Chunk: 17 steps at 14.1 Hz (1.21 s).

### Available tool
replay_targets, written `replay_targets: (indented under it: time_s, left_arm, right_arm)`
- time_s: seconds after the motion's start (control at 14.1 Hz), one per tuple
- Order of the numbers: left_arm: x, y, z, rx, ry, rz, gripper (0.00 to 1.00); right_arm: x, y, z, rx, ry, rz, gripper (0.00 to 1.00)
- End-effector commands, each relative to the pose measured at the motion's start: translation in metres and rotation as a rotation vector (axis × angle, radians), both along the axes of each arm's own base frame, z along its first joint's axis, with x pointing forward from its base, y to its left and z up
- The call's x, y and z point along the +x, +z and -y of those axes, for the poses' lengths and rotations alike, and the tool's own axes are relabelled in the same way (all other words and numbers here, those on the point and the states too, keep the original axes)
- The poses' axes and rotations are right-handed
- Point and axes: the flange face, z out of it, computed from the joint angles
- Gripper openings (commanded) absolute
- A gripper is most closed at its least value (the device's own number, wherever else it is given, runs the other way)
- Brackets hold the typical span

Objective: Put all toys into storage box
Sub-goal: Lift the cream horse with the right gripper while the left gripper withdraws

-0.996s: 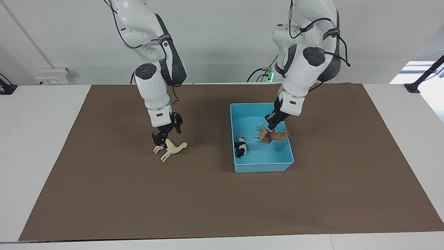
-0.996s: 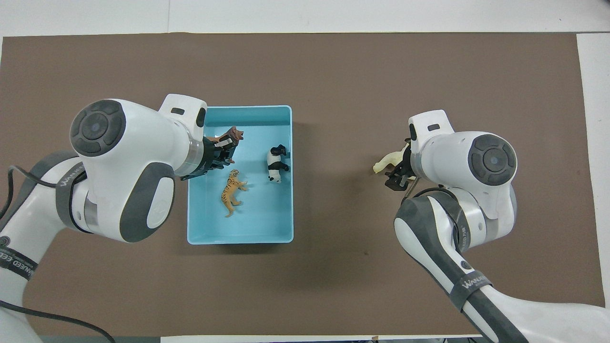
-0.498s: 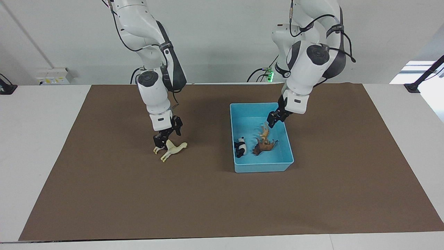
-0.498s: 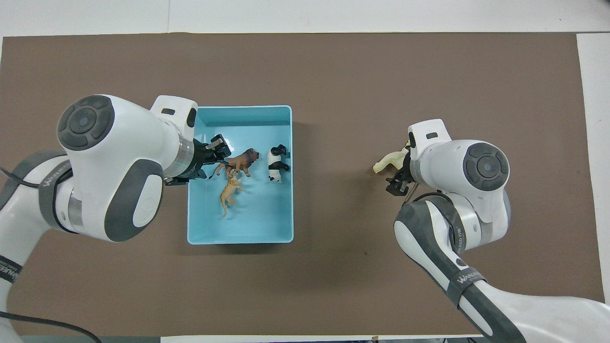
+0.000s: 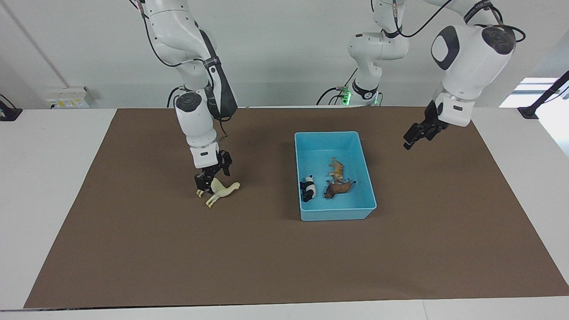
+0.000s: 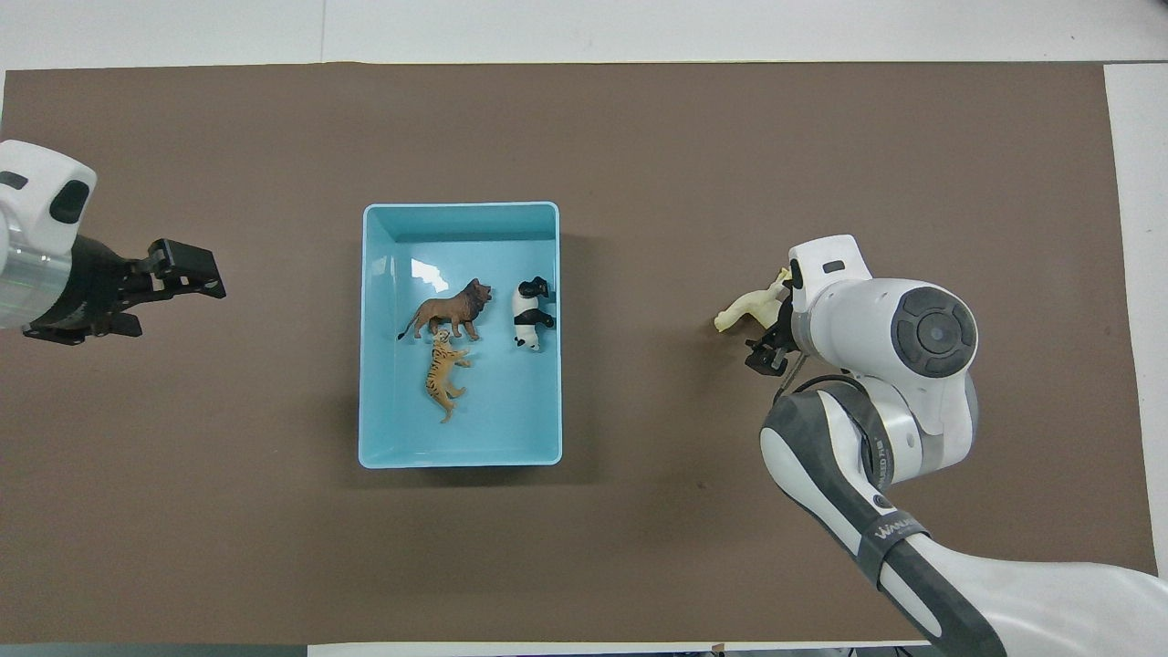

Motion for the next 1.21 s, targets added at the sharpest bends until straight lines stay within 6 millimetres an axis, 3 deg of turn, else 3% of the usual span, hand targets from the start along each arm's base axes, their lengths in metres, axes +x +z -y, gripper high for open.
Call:
replay_targets:
  time_s: [0.0,0.14,0.21,0.36,0.64,0.85,1.0,1.07,1.14]
  left_arm:
    - [-0.005,0.015,-0.014,0.066,-0.165,-0.049,1.00]
    - [0.000,0.016,-0.017,0.068,-0.169,-0.050,1.00]
    - [0.006,0.017,-0.029,0.066,-0.154,-0.055,1.00]
    - [0.027,0.024,-0.032,0.047,-0.199,-0.097,1.00]
    - [0.014,0.029,-0.033,0.021,-0.204,-0.089,1.00]
    - [0.006,0.023,-0.035,0.021,-0.188,-0.097,1.00]
    - [0.012,0.028,-0.035,0.026,-0.198,-0.052,1.00]
    - [0.013,0.028,-0.033,0.028,-0.207,-0.041,1.00]
    - [0.014,0.028,-0.031,0.028,-0.220,-0.036,1.00]
  right_arm:
    - [-0.004,-0.006,0.013,-0.028,0.025,0.012,0.99]
    - [-0.006,-0.011,0.024,-0.037,0.017,0.014,0.98]
    - [-0.007,-0.012,0.024,-0.035,0.017,0.020,0.93]
    - [-0.004,-0.012,0.036,-0.034,-0.004,0.025,0.81]
    - [-0.002,-0.011,0.032,-0.027,-0.010,0.038,0.72]
    - [-0.002,-0.029,0.027,-0.019,-0.003,0.052,0.71]
    - [-0.001,-0.029,0.023,-0.018,0.003,0.055,0.59]
    - [-0.001,-0.029,0.022,-0.018,0.005,0.055,0.44]
    - [-0.001,-0.029,0.022,-0.018,0.006,0.054,0.21]
